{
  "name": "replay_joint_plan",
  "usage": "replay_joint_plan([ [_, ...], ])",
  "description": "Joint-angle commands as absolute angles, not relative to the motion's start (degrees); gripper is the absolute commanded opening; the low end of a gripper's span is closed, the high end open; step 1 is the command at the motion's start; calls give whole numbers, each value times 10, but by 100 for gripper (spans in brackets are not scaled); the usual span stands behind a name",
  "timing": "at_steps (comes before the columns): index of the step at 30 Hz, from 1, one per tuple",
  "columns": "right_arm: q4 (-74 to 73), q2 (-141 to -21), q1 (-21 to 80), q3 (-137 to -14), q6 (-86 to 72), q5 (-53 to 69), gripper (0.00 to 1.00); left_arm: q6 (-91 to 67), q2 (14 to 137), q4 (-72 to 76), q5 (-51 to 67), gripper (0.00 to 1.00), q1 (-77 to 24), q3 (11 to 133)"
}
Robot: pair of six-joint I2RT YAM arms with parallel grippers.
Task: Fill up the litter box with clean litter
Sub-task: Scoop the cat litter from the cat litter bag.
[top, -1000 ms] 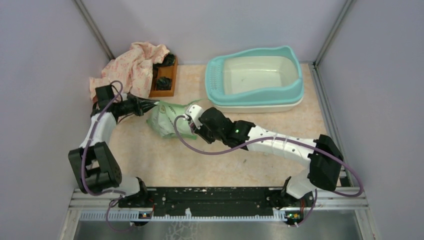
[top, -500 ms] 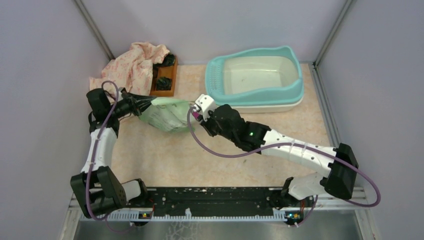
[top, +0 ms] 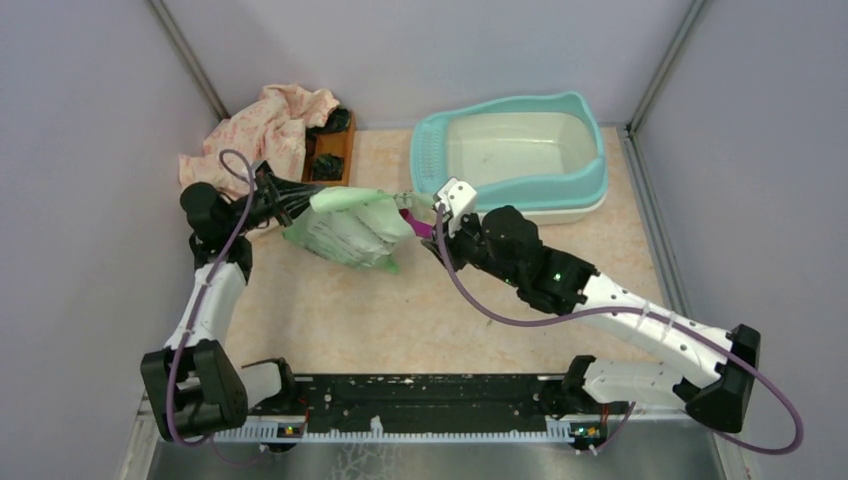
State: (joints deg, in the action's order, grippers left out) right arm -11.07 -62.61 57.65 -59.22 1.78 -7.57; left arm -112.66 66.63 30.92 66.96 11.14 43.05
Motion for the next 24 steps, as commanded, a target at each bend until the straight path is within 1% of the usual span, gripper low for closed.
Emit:
replay_joint_plan([
  [1, -143, -588, 570, -604, -18, -15, 0, -1234, 635, 500, 674, 0, 80, 474],
  [4, -180, -578, 568, -620, -27, 28, 0, -1229, 628, 493, 660, 0, 54, 471],
  [8, -241, -613, 562, -674, -23, 79, 0, -1208, 623, 483, 661, 0, 41, 442],
  [16, -445, -725, 556, -845, -7, 32, 0, -1102, 619, 417, 674, 0, 42, 342],
  [20, -533, -771, 550, -905, -15, 10, 0, -1077, 639, 427, 682, 0, 43, 328],
  [24, -602, -817, 550, -957, -5, 4, 0, -1023, 650, 382, 690, 0, 44, 336],
])
